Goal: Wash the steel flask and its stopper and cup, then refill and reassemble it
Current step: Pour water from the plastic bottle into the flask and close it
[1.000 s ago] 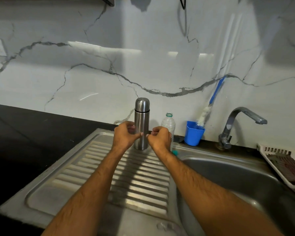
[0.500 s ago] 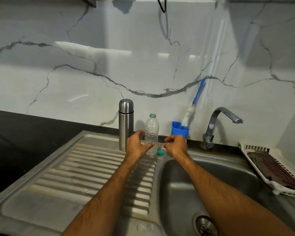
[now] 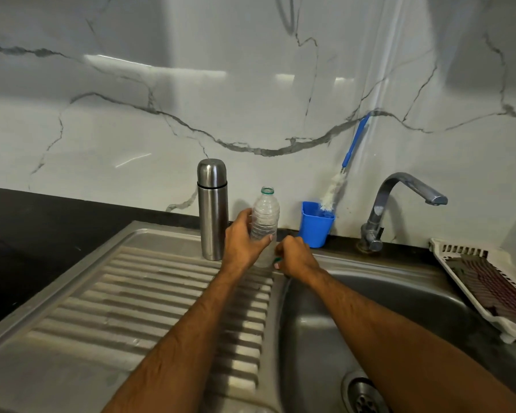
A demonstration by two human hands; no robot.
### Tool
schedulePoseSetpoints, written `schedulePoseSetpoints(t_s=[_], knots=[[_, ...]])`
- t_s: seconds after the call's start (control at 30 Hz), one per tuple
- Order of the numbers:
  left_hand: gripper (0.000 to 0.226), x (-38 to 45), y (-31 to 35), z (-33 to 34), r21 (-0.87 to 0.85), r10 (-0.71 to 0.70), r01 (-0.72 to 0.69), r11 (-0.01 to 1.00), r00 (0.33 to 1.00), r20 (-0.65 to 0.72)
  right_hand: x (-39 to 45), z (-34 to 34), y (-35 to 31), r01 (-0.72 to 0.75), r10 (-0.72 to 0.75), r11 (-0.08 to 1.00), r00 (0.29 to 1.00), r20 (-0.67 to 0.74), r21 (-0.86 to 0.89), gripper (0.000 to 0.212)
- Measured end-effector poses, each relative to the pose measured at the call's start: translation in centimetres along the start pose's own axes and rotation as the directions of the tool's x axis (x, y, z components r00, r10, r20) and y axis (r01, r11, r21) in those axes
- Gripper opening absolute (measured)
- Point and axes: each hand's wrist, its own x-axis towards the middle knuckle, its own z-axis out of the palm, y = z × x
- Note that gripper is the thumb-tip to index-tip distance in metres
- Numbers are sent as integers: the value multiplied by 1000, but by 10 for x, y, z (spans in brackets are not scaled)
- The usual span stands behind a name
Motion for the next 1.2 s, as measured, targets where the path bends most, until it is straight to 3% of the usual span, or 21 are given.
schedulePoseSetpoints(t_s=[0.23,0.4,0.5,0.57,0.67,0.8,1.2], knots=[[69,1,-6,1,-19,-6,6,1000,1000,-5,3,1,2,-30,30,999,998,-50,11,18],[70,2,-9,1,-33,-6,6,999,1000,-4,11,-25,1,-96,144,967,970,-196,237,18],[68,2,-11,0,-32,-11,11,999,1000,0,18,-64,-17,18,158,901,918,-364,434,26],[65,3,-11,-2,-29,-12,12,1000,1000,6,22,-90,-34,139,101,869,890,-444,475,27],[64,3,-12,-2,-22,-17,17,1000,1000,12,27,-116,-56,266,-89,885,902,-422,383,27],[67,3,-9,-3,-19,-30,30,999,999,21,30,-124,-69,297,-228,935,922,-313,193,27],[68,4,-3,-8,-4,-59,59,998,996,69,29,-133,-84,369,-372,928,909,-187,-47,28]])
